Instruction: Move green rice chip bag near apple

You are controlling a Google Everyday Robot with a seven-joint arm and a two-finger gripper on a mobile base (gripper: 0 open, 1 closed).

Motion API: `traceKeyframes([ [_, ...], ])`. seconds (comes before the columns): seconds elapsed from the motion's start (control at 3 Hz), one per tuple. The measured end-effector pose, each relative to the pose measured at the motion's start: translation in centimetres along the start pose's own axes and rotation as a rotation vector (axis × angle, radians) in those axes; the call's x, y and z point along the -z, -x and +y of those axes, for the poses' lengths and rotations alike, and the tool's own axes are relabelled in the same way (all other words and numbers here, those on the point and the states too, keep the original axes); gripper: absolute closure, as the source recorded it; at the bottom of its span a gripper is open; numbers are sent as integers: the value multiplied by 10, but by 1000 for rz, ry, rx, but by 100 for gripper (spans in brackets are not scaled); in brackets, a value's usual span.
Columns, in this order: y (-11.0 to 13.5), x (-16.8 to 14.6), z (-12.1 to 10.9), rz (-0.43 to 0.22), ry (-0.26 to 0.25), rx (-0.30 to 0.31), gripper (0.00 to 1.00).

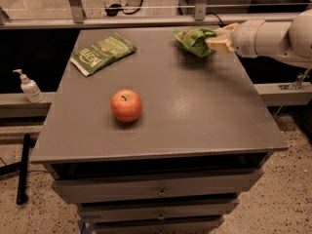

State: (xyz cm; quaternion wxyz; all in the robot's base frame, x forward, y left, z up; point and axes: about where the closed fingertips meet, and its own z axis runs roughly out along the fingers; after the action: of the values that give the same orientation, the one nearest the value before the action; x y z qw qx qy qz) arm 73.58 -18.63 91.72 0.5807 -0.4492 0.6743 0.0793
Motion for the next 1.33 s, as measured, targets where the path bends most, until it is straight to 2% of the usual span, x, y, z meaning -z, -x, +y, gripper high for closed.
traceKeyframes([
  [0.67,25,27,18,-106,28,33,100],
  [1.33,47,68,63,-229,111,48,100],
])
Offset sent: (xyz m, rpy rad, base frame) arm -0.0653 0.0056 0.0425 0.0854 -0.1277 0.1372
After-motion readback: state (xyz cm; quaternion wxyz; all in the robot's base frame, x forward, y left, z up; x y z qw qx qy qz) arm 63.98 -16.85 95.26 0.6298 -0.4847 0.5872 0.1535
